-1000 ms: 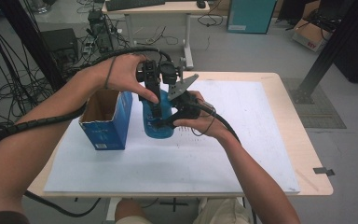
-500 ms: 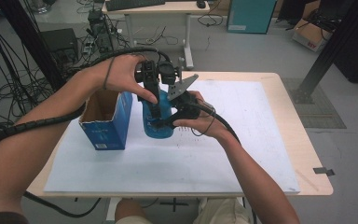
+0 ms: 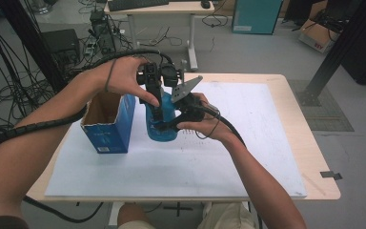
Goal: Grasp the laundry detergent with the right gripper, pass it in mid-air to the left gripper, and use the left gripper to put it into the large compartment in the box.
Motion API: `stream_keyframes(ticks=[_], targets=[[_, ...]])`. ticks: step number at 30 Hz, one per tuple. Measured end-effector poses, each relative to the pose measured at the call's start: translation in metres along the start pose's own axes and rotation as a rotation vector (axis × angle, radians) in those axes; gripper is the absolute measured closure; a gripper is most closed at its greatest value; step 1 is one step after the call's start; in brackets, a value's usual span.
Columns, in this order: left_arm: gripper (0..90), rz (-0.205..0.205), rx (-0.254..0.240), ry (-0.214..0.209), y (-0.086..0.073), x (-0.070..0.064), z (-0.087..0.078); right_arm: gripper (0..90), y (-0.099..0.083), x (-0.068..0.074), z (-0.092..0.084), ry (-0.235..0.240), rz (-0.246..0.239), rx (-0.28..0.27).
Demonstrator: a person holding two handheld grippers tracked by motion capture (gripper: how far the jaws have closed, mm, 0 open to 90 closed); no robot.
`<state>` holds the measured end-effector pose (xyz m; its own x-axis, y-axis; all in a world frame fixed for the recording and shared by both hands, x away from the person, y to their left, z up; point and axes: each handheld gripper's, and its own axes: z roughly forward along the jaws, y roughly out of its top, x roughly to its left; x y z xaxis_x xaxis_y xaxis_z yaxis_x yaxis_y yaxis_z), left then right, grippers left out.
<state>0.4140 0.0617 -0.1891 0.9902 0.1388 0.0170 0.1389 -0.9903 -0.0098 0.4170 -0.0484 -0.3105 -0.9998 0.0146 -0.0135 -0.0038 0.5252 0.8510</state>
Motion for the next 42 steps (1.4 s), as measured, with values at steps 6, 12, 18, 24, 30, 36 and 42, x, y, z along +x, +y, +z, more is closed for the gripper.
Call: stream_keyframes(ticks=[6,12,18,24,30,36,42], targets=[[14.9,0.009,0.006,-0.004,0.0012,0.0009,0.0008,43.2,0.0004,0.0011,-0.0003,0.001,0.001,0.001],[23.6,-0.024,-0.025,-0.005,0.0016,-0.0021,0.0004,43.2,0.0005,0.0007,-0.0021,0.006,-0.012,0.004],[31.0,-0.063,-0.059,0.002,0.0015,-0.0050,0.0019,43.1,0.0014,0.0013,-0.0028,0.009,-0.028,-0.002],[35.7,-0.066,-0.070,-0.008,0.0011,-0.0058,0.0018,43.1,0.0014,0.0009,-0.0032,0.004,-0.033,0.001],[36.3,-0.061,-0.054,-0.006,0.0022,-0.0064,0.0025,43.1,0.0013,0.0004,-0.0022,0.001,-0.044,-0.005],[36.5,-0.065,-0.040,-0.003,0.0022,-0.0062,0.0047,43.0,-0.0011,-0.0056,0.0001,0.003,-0.120,-0.008],[36.6,-0.065,-0.044,-0.003,0.0017,-0.0065,0.0043,42.9,-0.0013,-0.0069,0.0013,-0.010,-0.133,-0.015]])
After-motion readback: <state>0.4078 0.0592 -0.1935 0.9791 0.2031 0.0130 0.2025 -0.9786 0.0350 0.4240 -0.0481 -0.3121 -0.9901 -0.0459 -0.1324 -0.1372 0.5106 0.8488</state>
